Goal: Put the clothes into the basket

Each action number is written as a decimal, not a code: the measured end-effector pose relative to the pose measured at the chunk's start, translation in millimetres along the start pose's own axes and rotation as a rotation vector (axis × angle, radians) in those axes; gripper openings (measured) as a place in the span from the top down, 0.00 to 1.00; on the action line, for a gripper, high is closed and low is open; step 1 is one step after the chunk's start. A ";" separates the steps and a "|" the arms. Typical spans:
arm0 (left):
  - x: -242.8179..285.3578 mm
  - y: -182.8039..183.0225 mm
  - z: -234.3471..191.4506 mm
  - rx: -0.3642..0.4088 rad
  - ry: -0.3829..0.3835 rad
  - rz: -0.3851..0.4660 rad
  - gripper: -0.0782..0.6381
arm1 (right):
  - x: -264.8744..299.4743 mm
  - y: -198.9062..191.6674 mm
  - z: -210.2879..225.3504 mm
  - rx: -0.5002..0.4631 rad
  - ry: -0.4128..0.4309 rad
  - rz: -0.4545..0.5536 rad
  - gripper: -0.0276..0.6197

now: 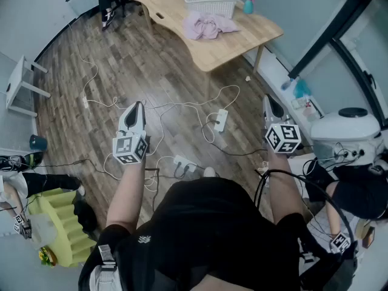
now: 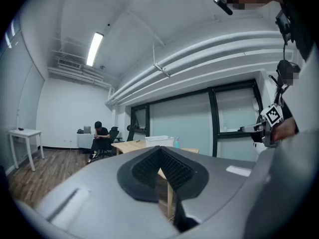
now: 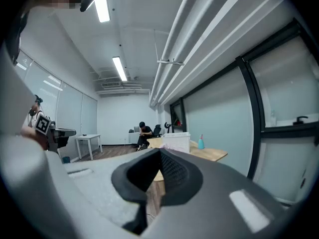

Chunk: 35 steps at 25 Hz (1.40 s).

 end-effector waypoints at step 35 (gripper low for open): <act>247.9 -5.7 -63.2 0.035 -0.105 0.021 0.88 | 201.2 1.8 65.5 0.050 -0.059 0.011 0.95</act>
Point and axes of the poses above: the fingertips, and each gripper's own axes: x forward along the fingers, z to its right, y out of its top, the point moved 10 cm from there along -x, backward along the fingers, and after that the axes turned 9 degrees about y, right-handed, at the moved point
